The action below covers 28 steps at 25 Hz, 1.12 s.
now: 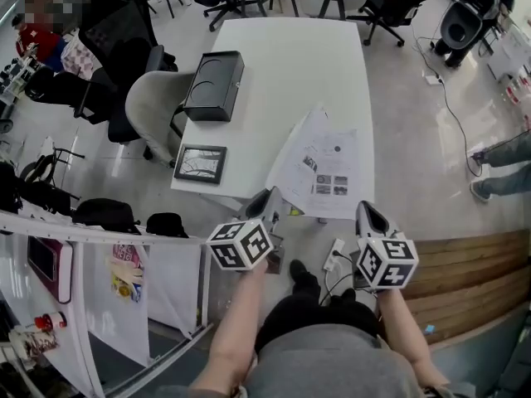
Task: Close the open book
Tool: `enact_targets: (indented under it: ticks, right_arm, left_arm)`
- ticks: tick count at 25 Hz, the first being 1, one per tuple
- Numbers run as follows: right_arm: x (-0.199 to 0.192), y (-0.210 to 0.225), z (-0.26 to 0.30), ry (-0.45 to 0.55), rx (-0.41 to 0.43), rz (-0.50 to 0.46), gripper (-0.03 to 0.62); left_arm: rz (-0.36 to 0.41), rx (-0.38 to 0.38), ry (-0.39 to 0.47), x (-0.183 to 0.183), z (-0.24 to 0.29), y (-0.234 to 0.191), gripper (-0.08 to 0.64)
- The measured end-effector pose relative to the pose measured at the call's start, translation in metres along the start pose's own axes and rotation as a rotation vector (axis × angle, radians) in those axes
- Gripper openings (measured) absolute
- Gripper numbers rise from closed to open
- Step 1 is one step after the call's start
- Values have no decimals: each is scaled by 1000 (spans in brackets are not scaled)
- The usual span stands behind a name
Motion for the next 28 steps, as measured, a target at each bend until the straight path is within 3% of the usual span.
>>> enact_targets:
  ticks: [9, 28]
  right_arm:
    - [-4, 13, -6, -1, -30, 22, 5]
    - [-15, 37, -21, -10, -97, 74, 5]
  left_arm:
    - [46, -59, -66, -11, 19, 21, 14]
    - [176, -176, -321, -67, 63, 71, 14]
Point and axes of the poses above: the fingertips, and each gripper's own axes: z forward along the fingers, y to its right, x out of its top, the point moved 5 cm from there along -z, backward along the fingers, and after that the axes turned 7 degrees about -x, right-handed, at the moved point
